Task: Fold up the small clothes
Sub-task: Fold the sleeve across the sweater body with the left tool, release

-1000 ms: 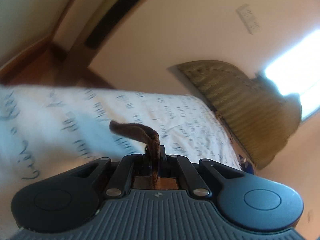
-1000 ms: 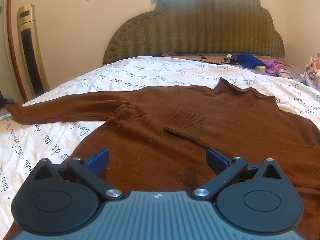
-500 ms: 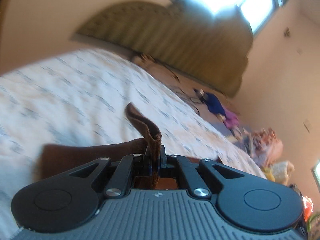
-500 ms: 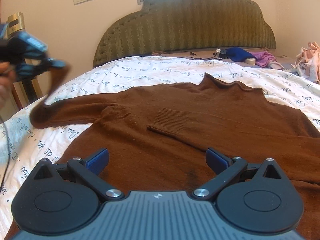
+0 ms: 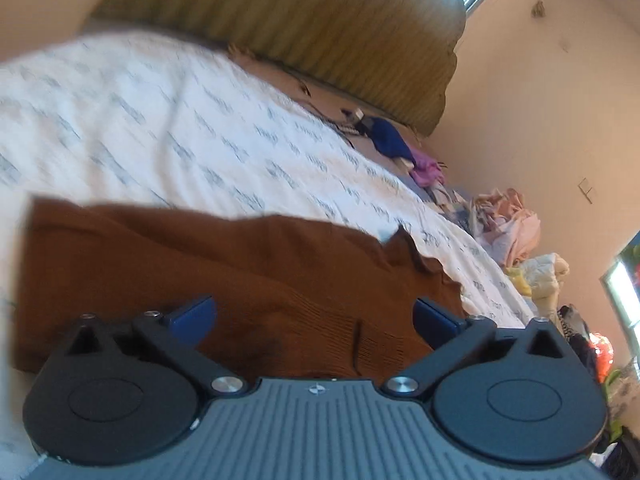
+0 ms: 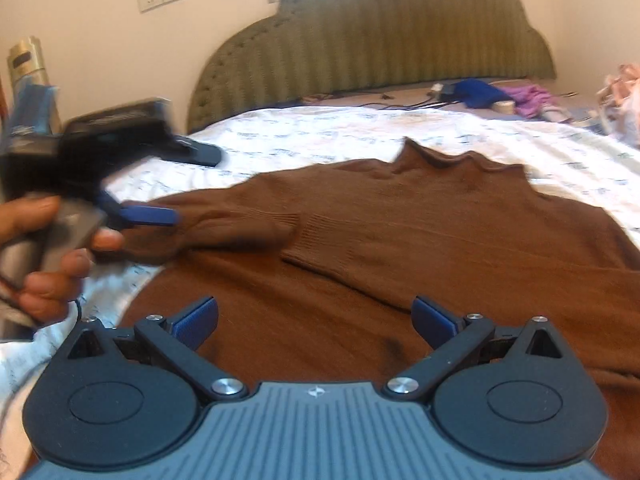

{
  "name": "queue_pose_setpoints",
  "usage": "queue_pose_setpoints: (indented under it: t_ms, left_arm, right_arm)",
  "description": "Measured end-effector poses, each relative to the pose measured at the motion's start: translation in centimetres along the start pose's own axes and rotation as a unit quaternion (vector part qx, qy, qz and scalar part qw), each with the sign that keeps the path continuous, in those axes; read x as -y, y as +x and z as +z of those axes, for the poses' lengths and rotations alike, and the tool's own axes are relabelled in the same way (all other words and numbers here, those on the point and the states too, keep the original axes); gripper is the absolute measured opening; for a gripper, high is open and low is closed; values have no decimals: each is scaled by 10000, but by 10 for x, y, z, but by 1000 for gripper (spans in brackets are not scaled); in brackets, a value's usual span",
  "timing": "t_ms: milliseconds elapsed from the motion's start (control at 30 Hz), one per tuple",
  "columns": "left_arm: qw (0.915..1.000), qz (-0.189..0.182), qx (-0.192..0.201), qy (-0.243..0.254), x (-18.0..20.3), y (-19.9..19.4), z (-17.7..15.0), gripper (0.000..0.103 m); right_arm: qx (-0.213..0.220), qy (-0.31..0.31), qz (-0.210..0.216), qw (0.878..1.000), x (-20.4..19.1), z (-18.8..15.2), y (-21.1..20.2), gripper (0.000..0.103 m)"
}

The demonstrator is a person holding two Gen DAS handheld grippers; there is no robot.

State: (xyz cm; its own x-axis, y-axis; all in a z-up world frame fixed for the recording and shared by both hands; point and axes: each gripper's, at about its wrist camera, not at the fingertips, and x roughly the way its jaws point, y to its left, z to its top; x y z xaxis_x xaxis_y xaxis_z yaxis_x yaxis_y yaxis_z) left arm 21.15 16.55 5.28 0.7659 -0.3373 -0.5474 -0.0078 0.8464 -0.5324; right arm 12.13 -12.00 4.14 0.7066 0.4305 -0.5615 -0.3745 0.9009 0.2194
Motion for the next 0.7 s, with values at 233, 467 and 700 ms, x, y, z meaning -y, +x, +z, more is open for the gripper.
queue_pose_setpoints:
  t_ms: [233,467,700]
  left_arm:
    - [9986,486,-174,-62,-50,-21,9,102]
    - [9969,547,-520,-219,-77,-15,14,102]
    - [9975,385,-492,-322,-83,-21,13,102]
  right_arm:
    - [-182,1493,1110,9824,23,32,59,103]
    - [-639,2978,1884,9337,56,51,119,103]
    - [-1021,2685,1622,9440,34,65,131,103]
